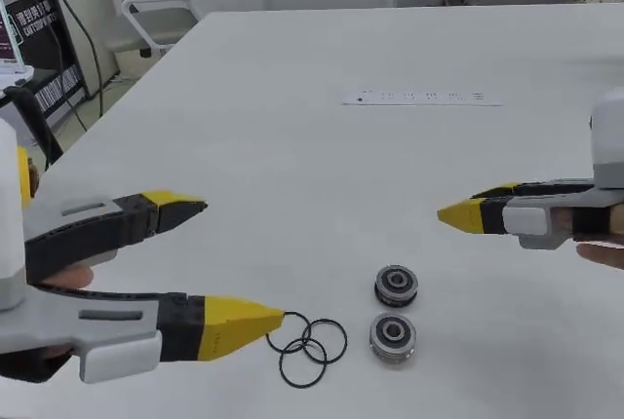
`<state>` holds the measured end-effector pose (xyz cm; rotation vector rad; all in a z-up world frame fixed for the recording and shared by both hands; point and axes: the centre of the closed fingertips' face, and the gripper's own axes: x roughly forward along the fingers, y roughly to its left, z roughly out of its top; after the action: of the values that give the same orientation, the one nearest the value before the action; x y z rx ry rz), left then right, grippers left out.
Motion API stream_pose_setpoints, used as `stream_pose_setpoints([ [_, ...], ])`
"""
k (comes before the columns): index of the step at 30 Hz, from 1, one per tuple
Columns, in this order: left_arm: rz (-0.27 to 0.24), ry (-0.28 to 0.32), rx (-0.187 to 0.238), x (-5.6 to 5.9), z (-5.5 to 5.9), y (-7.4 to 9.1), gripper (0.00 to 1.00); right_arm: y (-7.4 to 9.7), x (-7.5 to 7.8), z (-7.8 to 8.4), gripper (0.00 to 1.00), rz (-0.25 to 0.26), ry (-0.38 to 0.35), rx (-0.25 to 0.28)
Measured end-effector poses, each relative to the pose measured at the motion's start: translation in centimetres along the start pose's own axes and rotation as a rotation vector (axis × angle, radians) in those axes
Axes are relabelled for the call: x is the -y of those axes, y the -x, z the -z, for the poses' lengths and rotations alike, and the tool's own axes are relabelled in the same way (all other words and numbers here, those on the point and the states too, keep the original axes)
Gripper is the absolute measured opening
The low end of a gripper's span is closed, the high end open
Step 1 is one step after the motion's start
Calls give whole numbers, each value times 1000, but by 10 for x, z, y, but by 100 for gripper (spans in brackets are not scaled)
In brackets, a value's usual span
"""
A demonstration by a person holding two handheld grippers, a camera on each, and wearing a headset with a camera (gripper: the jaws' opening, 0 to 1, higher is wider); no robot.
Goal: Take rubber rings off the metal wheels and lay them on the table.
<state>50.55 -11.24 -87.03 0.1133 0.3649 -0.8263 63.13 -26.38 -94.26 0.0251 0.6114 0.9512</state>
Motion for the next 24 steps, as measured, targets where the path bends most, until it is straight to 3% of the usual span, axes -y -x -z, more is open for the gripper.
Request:
stream_pose_setpoints([
  [7,15,-72,27,0,-25,-8,79,-3,3,11,35,6,-8,-32],
  [15,14,-161,89,-8,-64,-18,72,-5,6,22,35,7,8,-72],
  [19,21,-196,101,-11,-76,-26,71,-7,6,26,34,-1,2,-81],
  [24,47,-259,109,-11,-93,-41,70,-14,-1,37,34,-24,41,-129],
])
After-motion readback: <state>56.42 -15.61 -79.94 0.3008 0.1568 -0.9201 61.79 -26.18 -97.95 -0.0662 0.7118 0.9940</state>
